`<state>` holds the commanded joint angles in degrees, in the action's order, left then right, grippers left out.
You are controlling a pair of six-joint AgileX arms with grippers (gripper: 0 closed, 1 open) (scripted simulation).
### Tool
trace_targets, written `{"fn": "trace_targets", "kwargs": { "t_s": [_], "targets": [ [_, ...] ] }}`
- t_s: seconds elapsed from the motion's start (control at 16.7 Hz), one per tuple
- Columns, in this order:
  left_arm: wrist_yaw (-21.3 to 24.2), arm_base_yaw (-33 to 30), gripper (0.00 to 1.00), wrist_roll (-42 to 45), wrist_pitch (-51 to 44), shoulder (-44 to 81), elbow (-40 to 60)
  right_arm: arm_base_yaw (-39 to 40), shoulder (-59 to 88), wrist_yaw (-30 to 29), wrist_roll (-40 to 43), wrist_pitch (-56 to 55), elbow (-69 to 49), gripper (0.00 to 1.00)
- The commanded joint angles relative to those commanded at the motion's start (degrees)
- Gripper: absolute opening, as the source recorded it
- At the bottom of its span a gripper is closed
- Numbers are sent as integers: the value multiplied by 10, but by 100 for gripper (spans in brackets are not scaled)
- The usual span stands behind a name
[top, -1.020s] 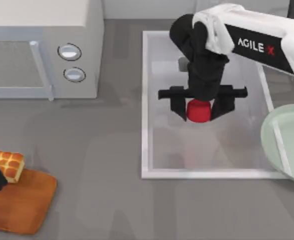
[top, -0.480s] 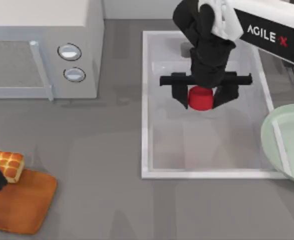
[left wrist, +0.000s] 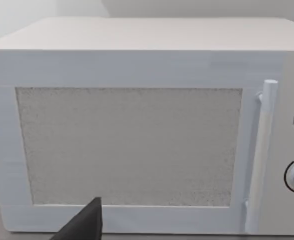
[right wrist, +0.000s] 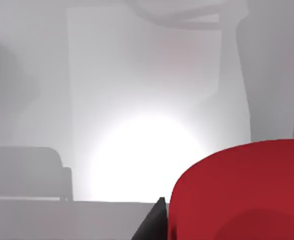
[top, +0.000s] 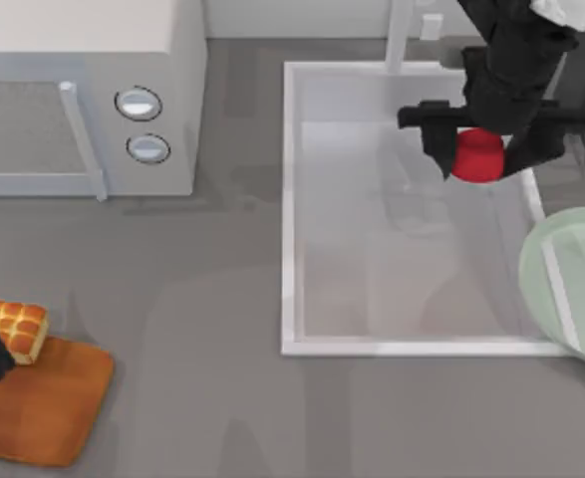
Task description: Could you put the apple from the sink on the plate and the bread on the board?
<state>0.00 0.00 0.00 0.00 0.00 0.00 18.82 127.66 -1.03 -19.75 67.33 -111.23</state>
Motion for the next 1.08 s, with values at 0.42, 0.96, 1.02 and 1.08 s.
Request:
{"fn": "trace_targets", "kwargs": {
  "t_s": [0.42, 0.96, 1.02, 1.08],
  "targets": [
    [0, 0, 100, 0, 0, 0, 0, -95, -119, 6, 95, 19, 126, 0],
    [0, 0, 100, 0, 0, 0, 0, -167, -203, 10, 168, 37, 228, 0],
    [0, 0, 100, 0, 0, 0, 0, -167, -203, 10, 168, 37, 229, 0],
    [0, 0, 100, 0, 0, 0, 0, -167, -203, 10, 168, 37, 229, 0]
  ]
}}
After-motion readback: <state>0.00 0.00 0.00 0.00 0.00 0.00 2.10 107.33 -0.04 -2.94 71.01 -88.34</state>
